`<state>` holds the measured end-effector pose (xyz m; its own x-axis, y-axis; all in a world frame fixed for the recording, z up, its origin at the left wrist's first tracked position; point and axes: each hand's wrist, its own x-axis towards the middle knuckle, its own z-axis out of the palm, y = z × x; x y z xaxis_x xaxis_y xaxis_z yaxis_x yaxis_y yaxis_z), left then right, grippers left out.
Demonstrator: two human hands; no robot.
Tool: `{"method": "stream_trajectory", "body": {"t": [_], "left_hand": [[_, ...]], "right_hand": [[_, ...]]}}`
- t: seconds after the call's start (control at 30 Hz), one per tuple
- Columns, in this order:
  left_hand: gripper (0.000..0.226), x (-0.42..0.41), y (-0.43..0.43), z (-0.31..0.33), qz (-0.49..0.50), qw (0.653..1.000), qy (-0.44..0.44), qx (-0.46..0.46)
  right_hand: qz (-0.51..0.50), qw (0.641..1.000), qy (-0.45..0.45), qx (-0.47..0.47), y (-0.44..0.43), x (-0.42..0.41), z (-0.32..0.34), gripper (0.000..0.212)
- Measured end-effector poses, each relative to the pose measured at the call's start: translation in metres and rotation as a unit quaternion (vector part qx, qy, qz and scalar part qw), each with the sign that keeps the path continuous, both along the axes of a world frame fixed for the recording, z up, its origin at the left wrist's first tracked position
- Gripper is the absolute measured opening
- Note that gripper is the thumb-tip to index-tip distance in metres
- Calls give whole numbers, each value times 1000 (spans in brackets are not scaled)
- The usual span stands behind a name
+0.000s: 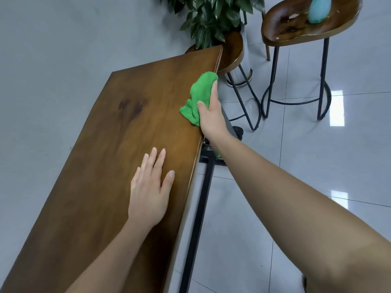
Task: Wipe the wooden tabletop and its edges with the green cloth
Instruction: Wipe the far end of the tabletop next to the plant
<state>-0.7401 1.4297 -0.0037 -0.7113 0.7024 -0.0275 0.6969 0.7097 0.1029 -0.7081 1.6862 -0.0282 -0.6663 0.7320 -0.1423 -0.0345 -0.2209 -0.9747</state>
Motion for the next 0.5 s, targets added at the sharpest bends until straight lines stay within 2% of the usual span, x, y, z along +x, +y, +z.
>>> {"method": "stream_trajectory", "body": {"t": [0.1, 0.33, 0.5], "left_hand": [[71, 4, -43, -1, -10, 1000, 1, -8], [74, 20, -138, -2, -26, 1000, 0, -13], [73, 24, -155, 0, -40, 999, 3, -14]], "right_hand": [[-8, 999, 19, 25, -62, 30, -7, 76], [-12, 999, 47, -8, -223, 105, -18, 74], [-3, 998, 51, -26, -328, 148, -26, 80]]}}
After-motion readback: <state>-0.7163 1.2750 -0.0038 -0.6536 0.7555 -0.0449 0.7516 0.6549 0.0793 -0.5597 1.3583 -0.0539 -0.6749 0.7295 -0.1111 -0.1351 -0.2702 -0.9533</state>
